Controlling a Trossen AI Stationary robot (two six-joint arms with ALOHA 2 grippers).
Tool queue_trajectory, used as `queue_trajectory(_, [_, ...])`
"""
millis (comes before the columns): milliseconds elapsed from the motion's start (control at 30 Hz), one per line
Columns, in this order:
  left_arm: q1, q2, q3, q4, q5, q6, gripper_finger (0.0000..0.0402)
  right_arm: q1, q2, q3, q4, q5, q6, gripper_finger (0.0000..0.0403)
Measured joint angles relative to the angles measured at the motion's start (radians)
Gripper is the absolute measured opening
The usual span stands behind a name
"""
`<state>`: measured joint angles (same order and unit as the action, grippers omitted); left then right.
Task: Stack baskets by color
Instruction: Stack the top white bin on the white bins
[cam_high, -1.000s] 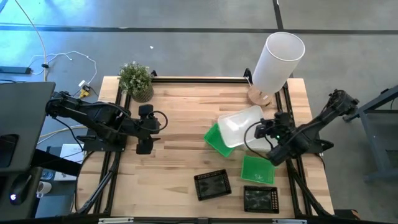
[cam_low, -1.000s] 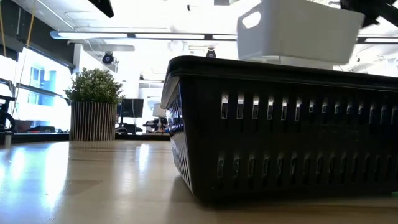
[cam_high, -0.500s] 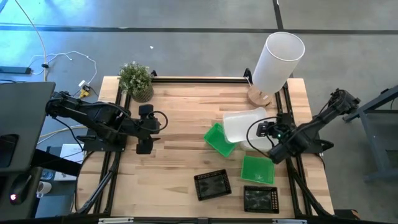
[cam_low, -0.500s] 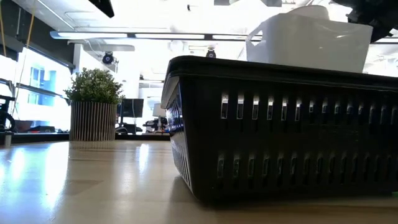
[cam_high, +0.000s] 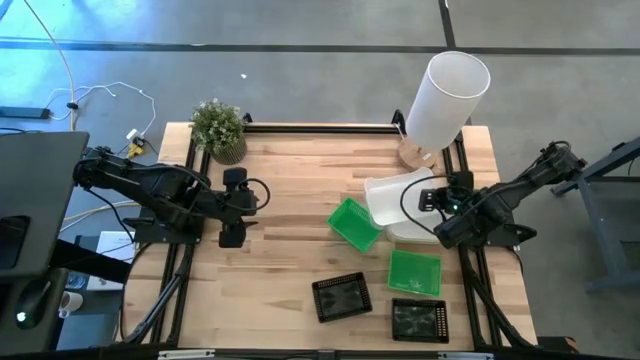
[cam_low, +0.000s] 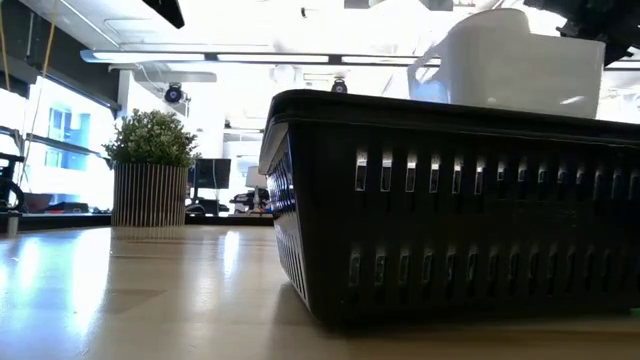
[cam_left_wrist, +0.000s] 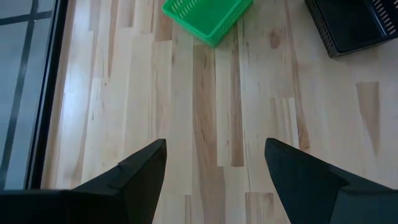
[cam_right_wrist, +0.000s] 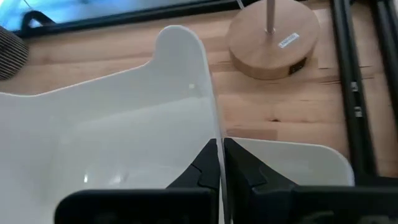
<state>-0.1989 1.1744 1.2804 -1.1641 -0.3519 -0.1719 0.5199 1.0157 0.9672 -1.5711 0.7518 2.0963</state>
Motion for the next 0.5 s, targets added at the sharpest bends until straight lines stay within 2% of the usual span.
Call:
queue_trajectory(167, [0.000,0.000,0.000,0.000,0.000,0.000,0.0259,-0.030,-0.020,0.015,-0.002,-0.033,-0.065,0.0000])
queue_trajectory(500, [0.003,0.000,0.000,-0.001,-0.027,0.019,0.0258,-0.083,-0.022,0.139,0.000,0.006,-0.232,0.0000])
